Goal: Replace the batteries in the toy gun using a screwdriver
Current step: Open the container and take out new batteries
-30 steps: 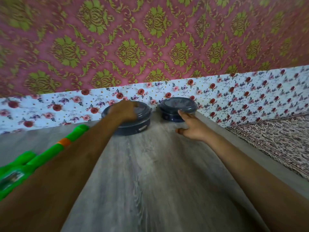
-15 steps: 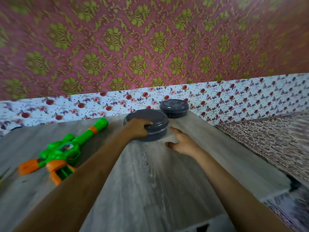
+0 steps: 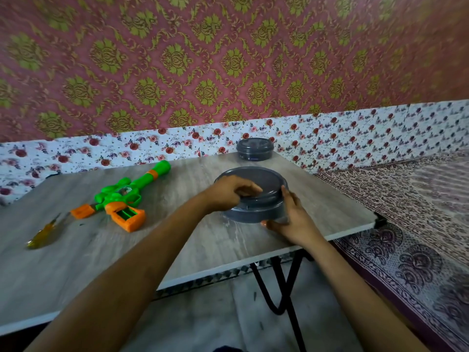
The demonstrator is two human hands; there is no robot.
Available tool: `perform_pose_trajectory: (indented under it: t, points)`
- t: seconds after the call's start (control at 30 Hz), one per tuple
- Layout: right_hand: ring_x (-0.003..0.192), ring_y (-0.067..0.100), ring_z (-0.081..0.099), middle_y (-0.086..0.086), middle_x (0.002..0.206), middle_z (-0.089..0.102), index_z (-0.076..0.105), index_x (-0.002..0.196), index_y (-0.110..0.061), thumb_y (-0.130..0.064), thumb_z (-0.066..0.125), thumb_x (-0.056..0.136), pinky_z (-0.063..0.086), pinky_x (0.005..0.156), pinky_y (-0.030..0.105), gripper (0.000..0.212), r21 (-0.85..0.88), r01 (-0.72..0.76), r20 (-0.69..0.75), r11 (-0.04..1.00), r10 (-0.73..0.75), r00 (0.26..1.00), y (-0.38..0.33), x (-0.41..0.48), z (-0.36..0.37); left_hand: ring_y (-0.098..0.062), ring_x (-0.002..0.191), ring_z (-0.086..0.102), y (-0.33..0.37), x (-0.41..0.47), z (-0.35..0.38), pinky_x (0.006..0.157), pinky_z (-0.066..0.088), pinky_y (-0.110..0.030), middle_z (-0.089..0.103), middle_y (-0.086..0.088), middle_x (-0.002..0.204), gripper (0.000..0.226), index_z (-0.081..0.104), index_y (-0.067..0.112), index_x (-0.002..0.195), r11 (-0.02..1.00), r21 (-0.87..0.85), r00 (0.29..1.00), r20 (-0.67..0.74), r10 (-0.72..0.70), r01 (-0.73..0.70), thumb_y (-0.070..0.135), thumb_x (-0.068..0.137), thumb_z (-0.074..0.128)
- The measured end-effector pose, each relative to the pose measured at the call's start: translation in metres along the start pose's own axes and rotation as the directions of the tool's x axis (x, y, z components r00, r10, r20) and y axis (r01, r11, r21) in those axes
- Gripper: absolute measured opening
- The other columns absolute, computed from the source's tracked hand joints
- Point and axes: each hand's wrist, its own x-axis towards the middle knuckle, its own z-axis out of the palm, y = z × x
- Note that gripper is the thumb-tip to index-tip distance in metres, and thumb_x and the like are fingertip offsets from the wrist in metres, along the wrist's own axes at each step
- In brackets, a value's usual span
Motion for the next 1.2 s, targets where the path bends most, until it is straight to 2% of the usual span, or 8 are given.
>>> perform_pose_trajectory:
  t: [0.07, 0.23, 0.43, 0.6, 0.73, 0.93, 1.07, 1.2]
  points:
    - [0.134, 0.034, 0.035, 0.013, 0.152, 0.019, -0.001, 0.149, -0.021, -0.044, 0.072, 0.073, 0.037, 0.107, 0.044, 0.108, 0.009, -0.009, 0.0, 1.0, 0.009, 1.0, -0.001, -0.005, 0.002, -0.017, 0.119, 0.056, -0.001, -0.006, 0.002, 0.085, 0.041, -0.003, 0.06, -0.01, 0.128, 0.058, 0.059, 0.004, 0.125, 1.0, -0.027, 0.999, -0.034, 0.008, -0.009, -0.025, 0.079, 0.038]
    - [0.137, 0.034, 0.028, 0.014, 0.153, 0.011, -0.008, 0.149, -0.02, -0.046, 0.072, 0.072, 0.035, 0.108, 0.046, 0.114, 0.018, -0.014, -0.037, 1.0, 0.015, 0.999, -0.004, -0.005, 0.014, -0.015, 0.121, 0.052, -0.026, -0.01, 0.004, 0.098, 0.036, -0.02, 0.059, 0.001, 0.132, 0.04, 0.061, 0.02, 0.125, 0.971, 0.239, 0.987, -0.153, 0.043, -0.006, 0.009, 0.086, 0.061]
    - [0.139, 0.037, 0.024, 0.019, 0.155, 0.003, -0.018, 0.146, -0.025, -0.056, 0.075, 0.062, 0.035, 0.107, 0.051, 0.129, 0.065, -0.075, -0.102, 0.995, 0.081, 0.991, -0.003, 0.01, 0.03, -0.016, 0.125, 0.048, -0.046, -0.003, 0.018, 0.104, 0.033, -0.028, 0.051, 0.005, 0.139, 0.057, 0.055, 0.026, 0.127, 0.92, 0.391, 0.969, -0.218, 0.117, -0.023, 0.046, 0.077, 0.071]
    - [0.139, 0.034, 0.026, 0.017, 0.154, 0.012, -0.012, 0.148, -0.022, -0.059, 0.076, 0.058, 0.037, 0.106, 0.049, 0.131, 0.096, -0.103, -0.138, 0.99, 0.116, 0.984, 0.005, 0.022, 0.033, -0.023, 0.119, 0.053, -0.042, 0.016, 0.026, 0.095, 0.044, -0.034, 0.056, -0.005, 0.132, 0.053, 0.046, 0.018, 0.124, 0.915, 0.395, 0.979, -0.144, 0.146, -0.078, 0.046, 0.083, 0.065]
    - [0.13, 0.029, 0.042, 0.011, 0.148, 0.035, 0.013, 0.147, -0.014, -0.052, 0.081, 0.056, 0.044, 0.099, 0.045, 0.12, 0.183, -0.137, -0.18, 0.974, 0.17, 0.969, 0.015, 0.037, 0.026, -0.02, 0.133, 0.04, -0.036, 0.03, 0.026, 0.105, 0.034, -0.031, 0.04, -0.003, 0.148, 0.069, 0.027, 0.024, 0.148, 0.813, 0.573, 0.978, -0.091, 0.187, -0.102, 0.055, 0.09, 0.048]
    - [0.12, 0.028, 0.053, 0.007, 0.136, 0.051, 0.015, 0.144, -0.017, -0.041, 0.084, 0.057, 0.045, 0.092, 0.036, 0.114, 0.205, -0.152, -0.163, 0.967, 0.187, 0.969, 0.026, 0.054, 0.027, -0.022, 0.136, 0.039, -0.038, 0.048, 0.042, 0.109, 0.031, -0.032, 0.038, -0.008, 0.149, 0.06, 0.033, 0.013, 0.145, 0.642, 0.755, 0.93, -0.127, 0.346, -0.136, 0.049, 0.097, 0.035]
    - [0.119, 0.027, 0.054, 0.005, 0.134, 0.053, 0.014, 0.144, -0.02, -0.041, 0.085, 0.055, 0.045, 0.092, 0.036, 0.116, 0.187, -0.157, -0.163, 0.97, 0.188, 0.968, 0.028, 0.056, 0.029, -0.03, 0.09, 0.07, -0.047, 0.056, 0.047, 0.075, 0.057, -0.034, 0.07, -0.021, 0.104, 0.055, 0.064, -0.002, 0.11, 0.483, 0.851, 0.866, -0.072, 0.495, -0.205, 0.041, 0.092, 0.035]
    - [0.125, 0.026, 0.05, 0.005, 0.141, 0.048, 0.004, 0.148, -0.016, -0.047, 0.084, 0.053, 0.045, 0.098, 0.04, 0.128, 0.184, -0.19, -0.137, 0.964, 0.217, 0.967, 0.029, 0.057, 0.031, -0.031, 0.078, 0.071, -0.058, 0.063, 0.046, 0.062, 0.059, -0.035, 0.071, -0.02, 0.092, 0.062, 0.066, -0.004, 0.102, 0.421, 0.861, 0.766, -0.058, 0.64, -0.286, 0.04, 0.099, 0.024]
